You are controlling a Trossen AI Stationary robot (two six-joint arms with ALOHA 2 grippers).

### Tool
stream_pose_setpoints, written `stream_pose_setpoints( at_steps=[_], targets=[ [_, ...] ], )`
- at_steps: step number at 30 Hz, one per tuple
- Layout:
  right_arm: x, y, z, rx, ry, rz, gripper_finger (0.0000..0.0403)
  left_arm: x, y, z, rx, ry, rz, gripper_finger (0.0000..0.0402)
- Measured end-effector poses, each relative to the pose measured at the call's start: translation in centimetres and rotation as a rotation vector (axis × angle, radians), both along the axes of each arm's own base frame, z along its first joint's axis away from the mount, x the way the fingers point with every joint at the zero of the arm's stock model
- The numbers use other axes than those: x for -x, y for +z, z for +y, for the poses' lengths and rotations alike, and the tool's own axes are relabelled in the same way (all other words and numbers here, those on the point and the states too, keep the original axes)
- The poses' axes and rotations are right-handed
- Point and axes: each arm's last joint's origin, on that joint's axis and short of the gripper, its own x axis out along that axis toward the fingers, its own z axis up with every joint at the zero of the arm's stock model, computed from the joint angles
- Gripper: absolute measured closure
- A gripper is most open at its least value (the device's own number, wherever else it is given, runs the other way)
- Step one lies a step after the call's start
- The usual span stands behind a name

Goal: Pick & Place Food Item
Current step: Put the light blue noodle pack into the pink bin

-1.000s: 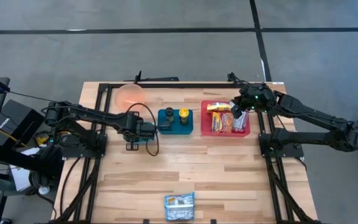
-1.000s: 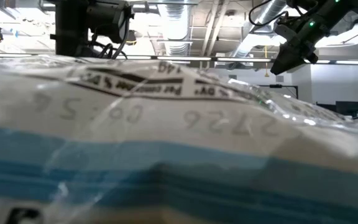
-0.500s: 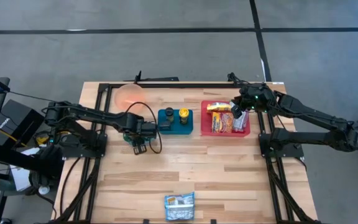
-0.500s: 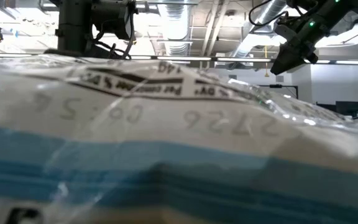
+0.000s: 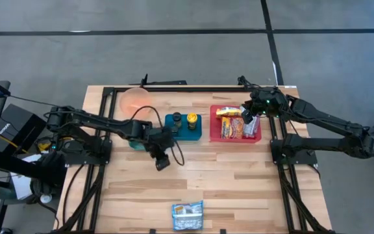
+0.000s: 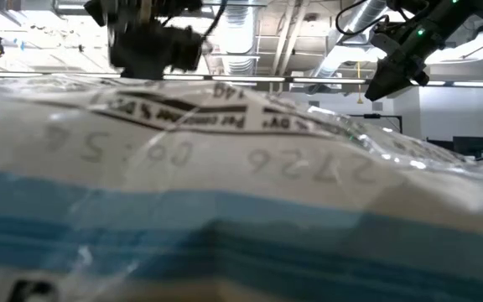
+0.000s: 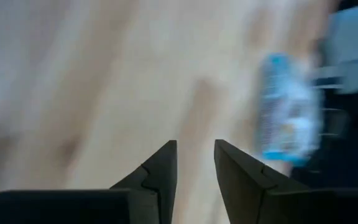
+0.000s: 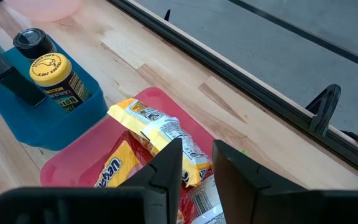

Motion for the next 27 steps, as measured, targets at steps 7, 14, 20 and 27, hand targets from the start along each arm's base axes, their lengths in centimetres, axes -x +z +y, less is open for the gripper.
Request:
stream_pose_setpoints(
  at_steps=[7, 14, 20, 27],
  targets=[
    [0.0, 0.0, 0.0, 0.000, 0.000, 0.000, 0.0320, -1.7, 1.8, -4.0, 0.085, -0.134, -0.285, 0.0300],
    [0.0, 0.0, 0.0, 0.000, 0.000, 0.000, 0.0320, -1.9, 3.3, -7.6, 0.147, -0.227, -0.466, 0.0300],
    [0.0, 0.0, 0.0, 0.000, -0.001, -0.001, 0.0320, -1.2, 3.4, -10.0, 0.113, -0.249, -0.498, 0.0300],
    [0.0, 0.0, 0.0, 0.000, -0.001, -0.001, 0.0320, -0.5, 3.4, -11.7, 0.049, -0.231, -0.515, 0.0300]
  ],
)
